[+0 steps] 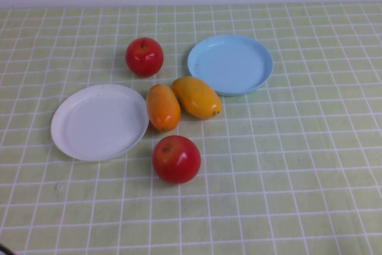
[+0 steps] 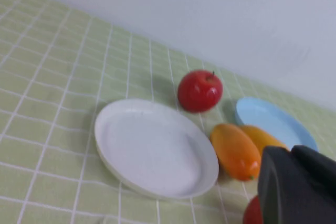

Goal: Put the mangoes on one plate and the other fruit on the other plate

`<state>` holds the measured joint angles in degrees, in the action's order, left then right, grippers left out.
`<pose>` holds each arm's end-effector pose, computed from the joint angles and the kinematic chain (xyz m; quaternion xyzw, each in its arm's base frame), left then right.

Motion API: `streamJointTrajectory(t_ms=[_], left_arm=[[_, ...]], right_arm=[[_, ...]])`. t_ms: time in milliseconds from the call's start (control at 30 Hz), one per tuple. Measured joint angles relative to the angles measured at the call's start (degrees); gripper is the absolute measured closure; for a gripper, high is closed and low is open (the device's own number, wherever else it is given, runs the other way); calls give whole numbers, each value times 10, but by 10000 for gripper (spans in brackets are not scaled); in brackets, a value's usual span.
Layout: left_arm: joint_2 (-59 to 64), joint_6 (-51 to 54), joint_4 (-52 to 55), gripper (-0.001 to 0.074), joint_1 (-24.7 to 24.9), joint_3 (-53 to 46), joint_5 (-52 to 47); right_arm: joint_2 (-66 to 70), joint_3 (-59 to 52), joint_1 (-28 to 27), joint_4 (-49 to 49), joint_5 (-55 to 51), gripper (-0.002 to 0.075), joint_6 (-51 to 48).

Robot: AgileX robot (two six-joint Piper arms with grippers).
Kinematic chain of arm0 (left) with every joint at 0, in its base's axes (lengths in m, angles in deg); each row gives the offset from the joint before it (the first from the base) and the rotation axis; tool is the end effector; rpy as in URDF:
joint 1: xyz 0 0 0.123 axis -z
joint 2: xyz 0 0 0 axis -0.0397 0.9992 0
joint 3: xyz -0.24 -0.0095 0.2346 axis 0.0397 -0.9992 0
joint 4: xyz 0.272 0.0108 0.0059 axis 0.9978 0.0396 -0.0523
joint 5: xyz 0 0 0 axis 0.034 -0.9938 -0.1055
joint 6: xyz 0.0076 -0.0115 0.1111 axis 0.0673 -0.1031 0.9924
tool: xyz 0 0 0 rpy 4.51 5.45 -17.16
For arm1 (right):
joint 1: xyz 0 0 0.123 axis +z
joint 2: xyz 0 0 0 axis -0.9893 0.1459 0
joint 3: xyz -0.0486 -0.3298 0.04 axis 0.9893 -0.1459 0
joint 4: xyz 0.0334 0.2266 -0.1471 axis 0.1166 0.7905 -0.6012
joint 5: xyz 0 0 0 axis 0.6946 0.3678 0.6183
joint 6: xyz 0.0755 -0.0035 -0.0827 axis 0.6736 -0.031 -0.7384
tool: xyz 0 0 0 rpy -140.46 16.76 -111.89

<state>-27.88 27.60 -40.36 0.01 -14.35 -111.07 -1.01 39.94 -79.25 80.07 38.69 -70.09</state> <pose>0.0506 -0.0213 0.2728 -0.1048 0.7445 -0.2025 0.6275 0.0410 0.0218 0.1677 -0.0269 0.7910 0.1177 0.5997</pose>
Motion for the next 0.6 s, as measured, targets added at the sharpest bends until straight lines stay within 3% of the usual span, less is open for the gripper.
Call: streamJointTrajectory(t_ms=[267, 433, 600], left_arm=[[268, 139, 8, 737, 0, 198, -207], [432, 205, 10, 737, 6, 289, -256], [554, 205, 49, 737, 99, 357, -260]], right_arm=[[0, 0, 0, 0, 0, 742, 0], [0, 0, 0, 0, 0, 743, 0], [0, 0, 0, 0, 0, 742, 0]])
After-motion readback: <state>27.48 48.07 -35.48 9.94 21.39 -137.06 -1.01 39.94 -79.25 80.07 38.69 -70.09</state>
